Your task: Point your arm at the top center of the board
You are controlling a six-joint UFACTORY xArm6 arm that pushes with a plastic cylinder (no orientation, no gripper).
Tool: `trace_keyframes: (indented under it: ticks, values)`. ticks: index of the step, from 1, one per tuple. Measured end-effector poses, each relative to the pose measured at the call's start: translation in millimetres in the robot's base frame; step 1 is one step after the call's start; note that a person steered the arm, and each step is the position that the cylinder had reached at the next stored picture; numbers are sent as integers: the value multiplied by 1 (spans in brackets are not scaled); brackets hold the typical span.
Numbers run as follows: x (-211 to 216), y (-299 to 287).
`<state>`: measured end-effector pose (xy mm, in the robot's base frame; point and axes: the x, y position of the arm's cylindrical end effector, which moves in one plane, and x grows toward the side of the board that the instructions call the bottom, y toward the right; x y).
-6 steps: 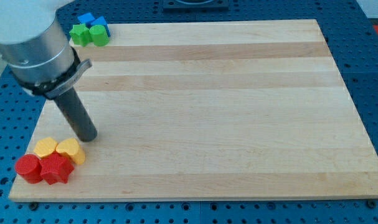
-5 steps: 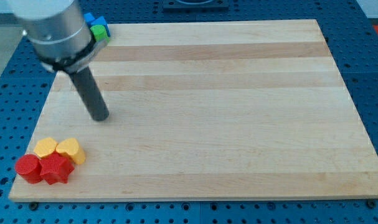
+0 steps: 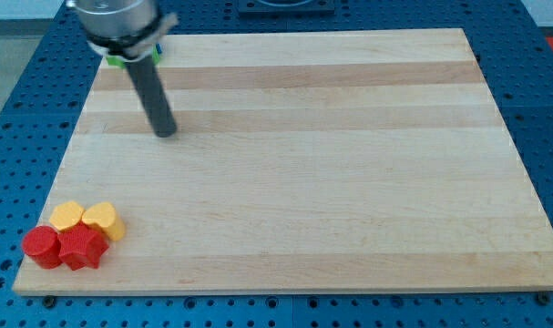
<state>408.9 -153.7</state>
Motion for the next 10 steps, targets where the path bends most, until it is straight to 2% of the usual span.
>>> trace_keyframes:
  ticks: [1,2,3,4,5,6,7,8,10]
  values:
    - [2,-46]
    - [-22,-146]
    - [-24,-151]
    - [-29,-105]
    - [-66,-22]
    - [-121,57]
    - [-196,100]
    - [-216,100]
    - [-208,82]
